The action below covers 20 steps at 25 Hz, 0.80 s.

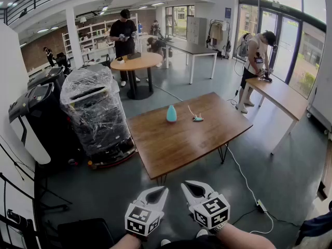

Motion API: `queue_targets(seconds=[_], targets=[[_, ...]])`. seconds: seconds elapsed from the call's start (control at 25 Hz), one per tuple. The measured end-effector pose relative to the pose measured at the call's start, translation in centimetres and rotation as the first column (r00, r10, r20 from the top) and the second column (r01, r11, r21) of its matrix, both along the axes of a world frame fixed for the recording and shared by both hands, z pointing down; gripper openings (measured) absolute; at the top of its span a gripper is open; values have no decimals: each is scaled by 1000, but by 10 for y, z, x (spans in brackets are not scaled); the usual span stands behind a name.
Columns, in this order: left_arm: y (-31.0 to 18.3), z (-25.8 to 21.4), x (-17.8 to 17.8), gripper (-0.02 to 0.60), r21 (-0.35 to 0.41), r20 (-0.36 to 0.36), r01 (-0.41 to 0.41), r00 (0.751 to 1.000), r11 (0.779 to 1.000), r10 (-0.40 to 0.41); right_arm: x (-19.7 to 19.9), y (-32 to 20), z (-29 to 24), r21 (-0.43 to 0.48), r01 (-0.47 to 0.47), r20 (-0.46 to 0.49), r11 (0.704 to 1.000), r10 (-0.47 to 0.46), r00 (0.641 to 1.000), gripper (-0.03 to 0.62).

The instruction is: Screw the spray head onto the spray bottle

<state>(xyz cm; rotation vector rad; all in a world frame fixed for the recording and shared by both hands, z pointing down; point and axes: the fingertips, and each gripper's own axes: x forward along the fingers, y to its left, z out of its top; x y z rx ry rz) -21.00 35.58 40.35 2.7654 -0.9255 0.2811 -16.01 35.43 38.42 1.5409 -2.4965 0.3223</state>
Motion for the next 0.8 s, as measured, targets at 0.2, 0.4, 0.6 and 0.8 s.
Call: queue_targets(seconds=[0.2, 0.4, 0.6, 0.8], targets=[[-14, 2, 3, 15, -5, 3, 5, 1000, 1000, -5, 6, -15, 1, -3, 0, 0, 1000, 0, 1000, -9], [-39, 8, 17, 15, -12, 21, 20, 1000, 1000, -20, 22, -41, 5, -8, 12, 13, 1000, -12, 1000, -8], [-75, 7, 52, 15, -11, 38, 43, 998, 999, -43, 58, -76, 6, -14, 35, 25, 999, -34, 999, -8], [-111, 6, 94, 15, -9, 46, 78, 996, 997, -78, 102, -112, 5, -18, 64, 33, 998, -63, 997, -8]])
